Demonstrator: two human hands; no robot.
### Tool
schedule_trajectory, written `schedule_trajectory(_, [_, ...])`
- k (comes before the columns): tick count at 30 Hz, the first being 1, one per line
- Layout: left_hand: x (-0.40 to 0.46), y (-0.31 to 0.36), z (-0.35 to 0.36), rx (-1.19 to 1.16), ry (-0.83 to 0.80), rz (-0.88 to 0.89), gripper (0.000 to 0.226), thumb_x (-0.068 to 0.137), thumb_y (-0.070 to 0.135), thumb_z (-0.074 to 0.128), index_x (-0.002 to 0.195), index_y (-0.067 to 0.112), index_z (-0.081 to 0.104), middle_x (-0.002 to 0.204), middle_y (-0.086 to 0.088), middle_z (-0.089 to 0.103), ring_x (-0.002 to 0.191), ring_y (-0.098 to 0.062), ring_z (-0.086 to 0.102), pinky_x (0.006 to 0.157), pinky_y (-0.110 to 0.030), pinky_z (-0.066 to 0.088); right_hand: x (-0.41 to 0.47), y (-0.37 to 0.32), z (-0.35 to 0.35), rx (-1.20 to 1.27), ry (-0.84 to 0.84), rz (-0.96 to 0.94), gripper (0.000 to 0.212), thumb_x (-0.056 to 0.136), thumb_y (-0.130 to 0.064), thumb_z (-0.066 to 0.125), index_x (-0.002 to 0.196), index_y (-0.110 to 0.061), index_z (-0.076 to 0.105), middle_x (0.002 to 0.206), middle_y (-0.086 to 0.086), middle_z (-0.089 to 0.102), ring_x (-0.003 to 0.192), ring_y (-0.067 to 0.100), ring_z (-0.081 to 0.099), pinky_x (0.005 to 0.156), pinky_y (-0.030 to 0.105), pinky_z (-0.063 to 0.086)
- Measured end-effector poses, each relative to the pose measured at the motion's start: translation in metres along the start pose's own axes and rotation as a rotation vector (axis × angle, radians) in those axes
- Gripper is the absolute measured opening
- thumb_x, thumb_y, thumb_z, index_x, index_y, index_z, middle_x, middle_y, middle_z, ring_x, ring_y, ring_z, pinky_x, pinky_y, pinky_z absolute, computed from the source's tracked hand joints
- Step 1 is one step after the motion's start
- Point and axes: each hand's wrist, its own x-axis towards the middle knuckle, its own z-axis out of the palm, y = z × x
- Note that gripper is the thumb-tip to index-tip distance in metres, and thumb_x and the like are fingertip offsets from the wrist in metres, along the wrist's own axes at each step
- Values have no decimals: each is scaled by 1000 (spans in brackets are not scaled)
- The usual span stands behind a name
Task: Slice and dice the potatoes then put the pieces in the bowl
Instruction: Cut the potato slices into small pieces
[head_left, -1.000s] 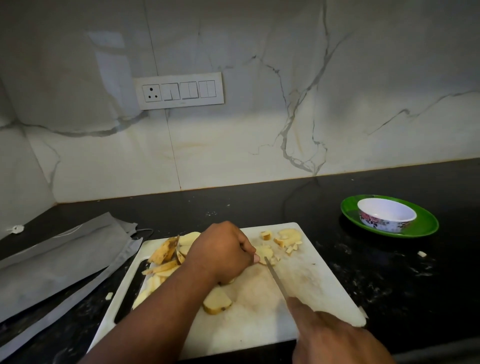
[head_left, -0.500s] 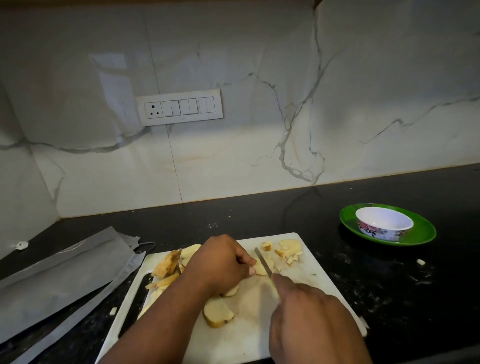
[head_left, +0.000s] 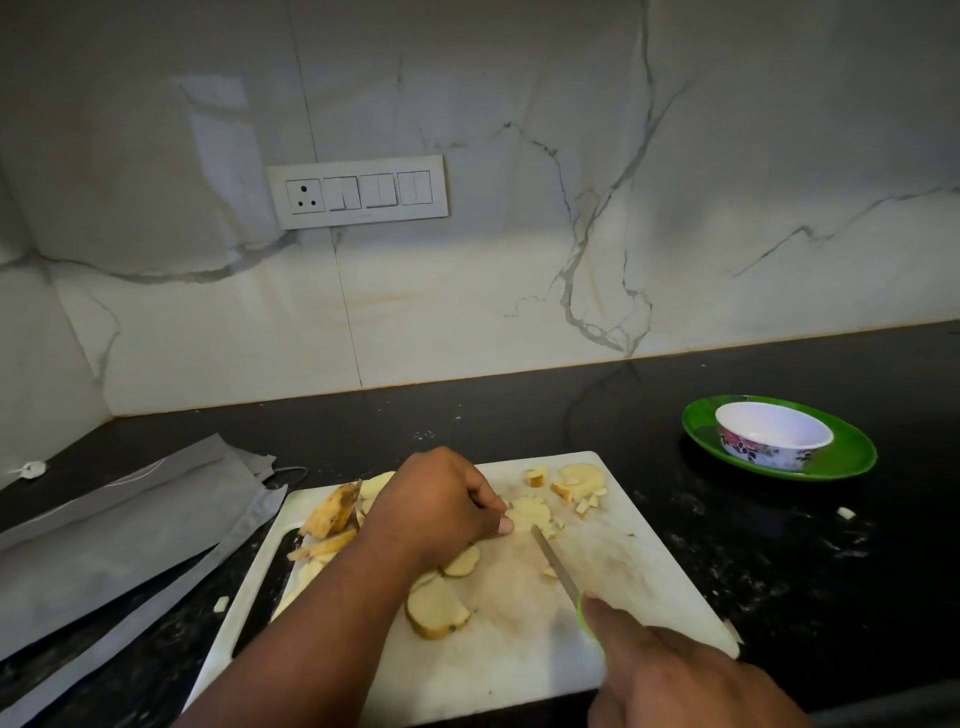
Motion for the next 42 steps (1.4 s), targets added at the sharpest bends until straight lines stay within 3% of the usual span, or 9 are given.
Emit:
schedule_trajectory(1, [0,0,0,-1,-1,-5,10,80,39,89,88,35,84,85,24,76,82,5,68,86,-27,60,5,7,-3,-16,90,-109,54,100,-48,22,147,-59,-3,147,-23,35,133,-2,38,109,18,32])
schedule_trajectory(3, [0,0,1,4,-4,-11,10,80,40,88,88,36,84,86,24,76,82,5,68,86,-28,61,9,8,-6,-71,315,-208,60,92,-51,25,151,-52,10,134,-15,51,120,5,53,97,21,42])
schedule_trajectory(4, [-1,1,1,6,-5,-10,10,81,41,88,88,36,83,86,25,76,82,5,68,85,-28,61,7,8,-6,-51,343,-226,60,92,-49,30,150,-49,16,130,-13,54,117,7,55,93,23,43])
schedule_trajectory(9, [-3,2,-2,36,-33,17,5,88,34,83,93,37,83,89,25,76,84,6,68,88,-25,60,38,-6,-5,-71,303,-251,58,93,-38,45,149,-35,29,118,-9,60,110,14,59,88,27,44])
schedule_trajectory(19, [2,-4,-3,7,-23,21,6,84,35,87,87,40,83,87,27,76,84,7,68,88,-26,60,53,-2,8,-17,315,-281,63,97,-41,43,154,-38,18,131,-12,54,118,10,55,95,26,43])
schedule_trajectory(36, [1,2,0,37,-24,17,6,87,32,84,89,36,82,91,26,76,88,6,68,92,-27,59,50,2,11,3,334,-272,63,96,-41,42,155,-36,19,127,-11,56,114,9,57,93,26,44])
schedule_trajectory(42, [-1,1,-2,-27,-29,10,7,90,36,80,84,35,84,80,32,73,82,11,68,86,-26,61,49,1,8,5,294,-281,63,97,-41,41,155,-38,18,131,-12,54,117,10,55,95,26,42])
